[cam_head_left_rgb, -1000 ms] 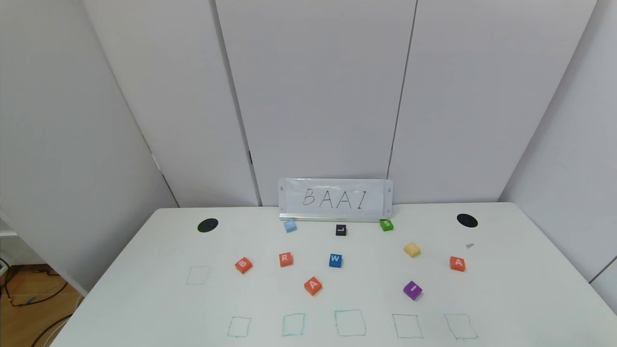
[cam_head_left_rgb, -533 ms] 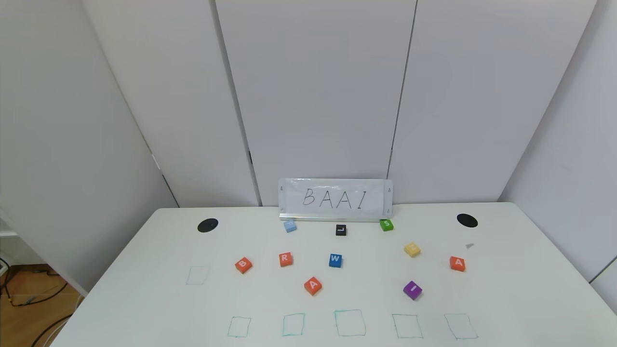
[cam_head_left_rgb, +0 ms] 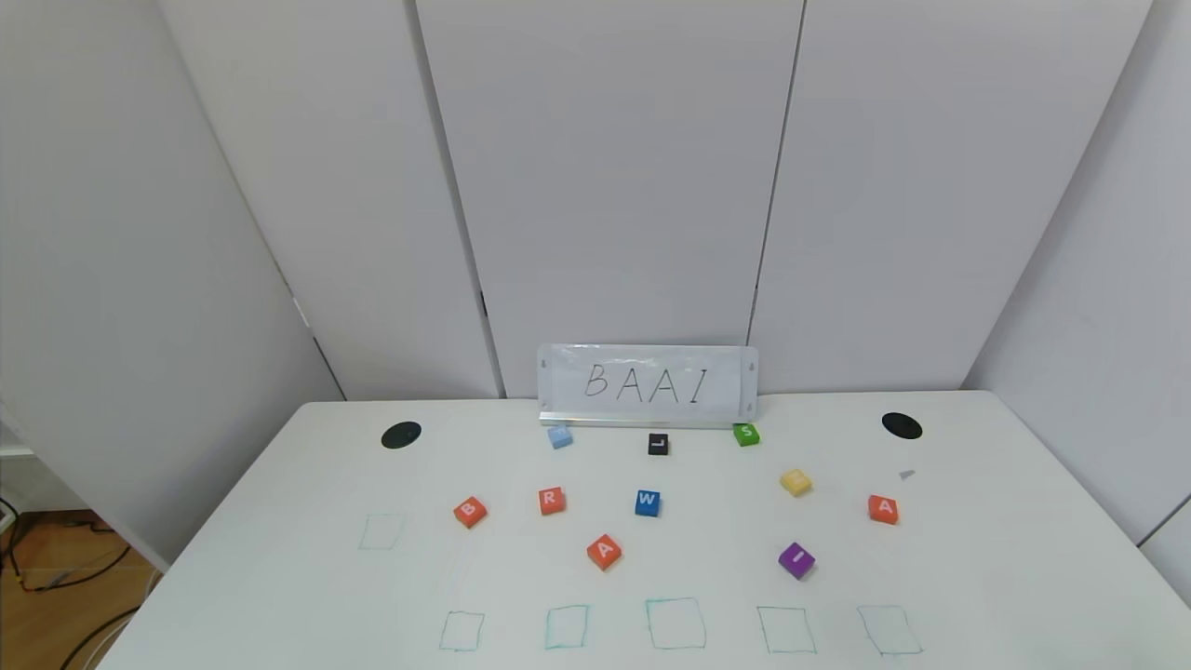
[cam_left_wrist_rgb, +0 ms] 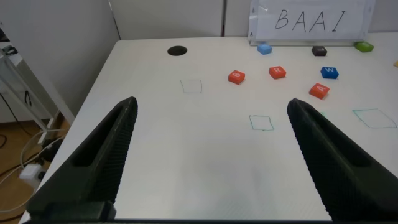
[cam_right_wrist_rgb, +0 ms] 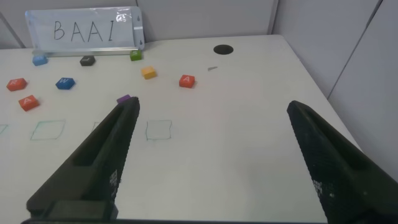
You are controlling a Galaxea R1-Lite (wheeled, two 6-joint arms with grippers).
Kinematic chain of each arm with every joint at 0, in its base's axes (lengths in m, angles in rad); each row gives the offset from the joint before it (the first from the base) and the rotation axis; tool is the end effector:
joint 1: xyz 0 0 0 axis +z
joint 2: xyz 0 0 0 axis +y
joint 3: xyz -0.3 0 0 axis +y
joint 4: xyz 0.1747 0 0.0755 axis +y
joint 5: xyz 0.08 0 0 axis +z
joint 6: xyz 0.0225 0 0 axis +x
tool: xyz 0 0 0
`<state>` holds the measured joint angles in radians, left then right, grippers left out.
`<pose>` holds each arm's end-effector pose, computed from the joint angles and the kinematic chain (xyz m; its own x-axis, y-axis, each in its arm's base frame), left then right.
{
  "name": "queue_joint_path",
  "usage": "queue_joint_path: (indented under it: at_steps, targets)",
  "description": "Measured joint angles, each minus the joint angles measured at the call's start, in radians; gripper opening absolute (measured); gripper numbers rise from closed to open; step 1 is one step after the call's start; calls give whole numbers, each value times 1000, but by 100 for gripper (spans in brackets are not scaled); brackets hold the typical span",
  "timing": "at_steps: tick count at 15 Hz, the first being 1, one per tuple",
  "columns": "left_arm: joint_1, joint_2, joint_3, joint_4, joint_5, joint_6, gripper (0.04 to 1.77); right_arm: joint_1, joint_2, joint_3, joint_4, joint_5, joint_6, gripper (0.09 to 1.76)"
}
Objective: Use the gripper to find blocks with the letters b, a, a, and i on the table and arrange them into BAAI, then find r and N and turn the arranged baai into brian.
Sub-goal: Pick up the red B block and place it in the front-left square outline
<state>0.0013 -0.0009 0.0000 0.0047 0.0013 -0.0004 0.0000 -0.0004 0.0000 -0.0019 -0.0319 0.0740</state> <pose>-0.0229 0.0000 0.0750 1.0000 0.0026 -0.0038 -0.0026 1.0000 -0.0004 -0.0228 -0.0007 0.0757 0.9995 -0.0319 0.0023 0.0316 0.9968 0.0740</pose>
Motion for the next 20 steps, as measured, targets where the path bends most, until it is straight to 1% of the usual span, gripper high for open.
queue_joint_path:
  at_steps: [20]
  targets:
    - [0,0,0,0,0,0,172,0,0,0,-7,-2,4,171]
